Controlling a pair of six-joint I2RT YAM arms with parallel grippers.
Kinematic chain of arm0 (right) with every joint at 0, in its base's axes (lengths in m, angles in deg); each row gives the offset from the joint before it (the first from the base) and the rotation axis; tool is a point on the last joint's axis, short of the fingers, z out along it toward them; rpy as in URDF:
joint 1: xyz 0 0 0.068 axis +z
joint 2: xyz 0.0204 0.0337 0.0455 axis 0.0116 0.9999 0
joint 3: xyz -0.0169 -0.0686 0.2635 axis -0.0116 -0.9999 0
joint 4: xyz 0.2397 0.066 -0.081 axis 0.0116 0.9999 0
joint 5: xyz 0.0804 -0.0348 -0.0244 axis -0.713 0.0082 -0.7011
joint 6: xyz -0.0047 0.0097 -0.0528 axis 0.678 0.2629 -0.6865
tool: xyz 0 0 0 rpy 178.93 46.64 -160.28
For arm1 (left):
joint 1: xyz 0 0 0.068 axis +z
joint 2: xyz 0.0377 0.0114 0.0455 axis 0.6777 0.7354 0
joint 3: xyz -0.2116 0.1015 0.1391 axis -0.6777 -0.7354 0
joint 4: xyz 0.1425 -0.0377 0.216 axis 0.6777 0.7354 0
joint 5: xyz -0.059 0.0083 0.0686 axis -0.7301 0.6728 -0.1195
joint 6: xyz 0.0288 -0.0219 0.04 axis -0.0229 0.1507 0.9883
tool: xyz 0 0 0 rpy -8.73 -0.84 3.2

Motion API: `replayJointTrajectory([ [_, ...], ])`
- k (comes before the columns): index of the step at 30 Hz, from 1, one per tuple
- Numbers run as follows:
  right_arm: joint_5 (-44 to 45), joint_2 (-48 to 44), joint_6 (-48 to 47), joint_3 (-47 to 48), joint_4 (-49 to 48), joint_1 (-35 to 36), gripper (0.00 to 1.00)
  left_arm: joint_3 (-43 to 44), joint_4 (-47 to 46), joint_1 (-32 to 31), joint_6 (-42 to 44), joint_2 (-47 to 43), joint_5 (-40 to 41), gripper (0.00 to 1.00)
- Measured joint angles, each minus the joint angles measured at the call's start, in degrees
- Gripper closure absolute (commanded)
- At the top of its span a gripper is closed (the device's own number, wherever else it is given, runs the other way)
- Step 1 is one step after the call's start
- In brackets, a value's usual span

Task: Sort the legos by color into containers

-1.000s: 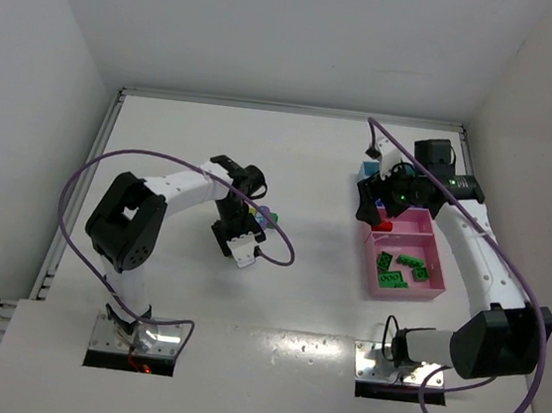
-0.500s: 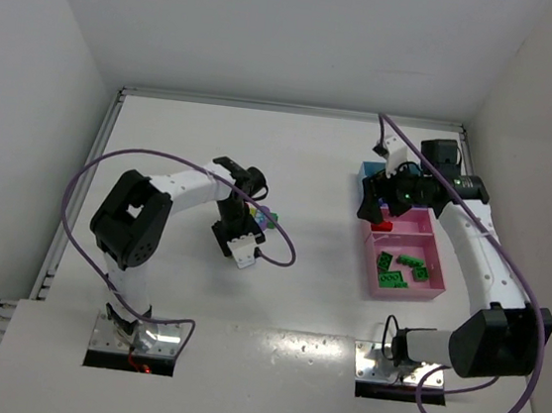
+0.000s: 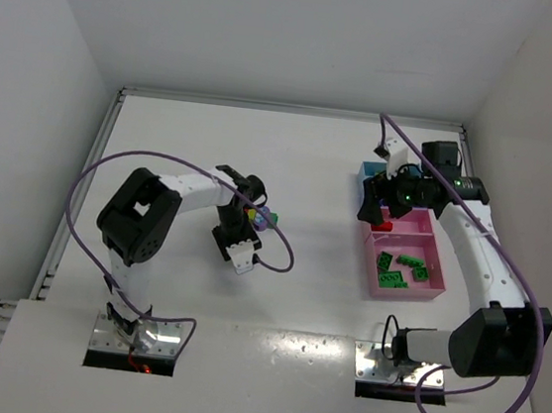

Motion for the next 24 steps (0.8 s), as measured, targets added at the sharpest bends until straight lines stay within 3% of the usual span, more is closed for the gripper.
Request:
replayJointTrajectory([
  [1, 0.0, 0.0, 0.0, -0.1, 0.0, 0.0, 0.19, 0.0, -0.2, 0.0, 0.0, 0.2, 0.0, 0.51],
  [5, 0.0, 0.0, 0.0, -0.2, 0.0, -0.2, 0.19, 0.2, -1.3, 0.0, 0.1, 0.2, -0.7, 0.77],
  [8, -0.2, 0.0, 0.0, -0.3, 0.0, -0.4, 0.19, 0.3, -2.6, -0.1, -0.7, 0.2, -2.6, 0.88],
  [12, -1.0, -0.1, 0.4, -0.6, -0.1, -0.5, 0.19, 1.5, -3.8, -1.1, -6.3, -0.7, -8.9, 0.9],
  [17, -2.9, -0.7, 1.1, -1.6, 0.2, -0.4, 0.19, 3.3, -5.6, -3.7, -20.9, -5.6, -18.9, 0.91],
  [24, -7.0, -3.3, 1.7, -2.6, 0.5, -0.4, 0.19, 2.5, -18.2, -4.2, -54.1, -9.8, -34.7, 0.97],
])
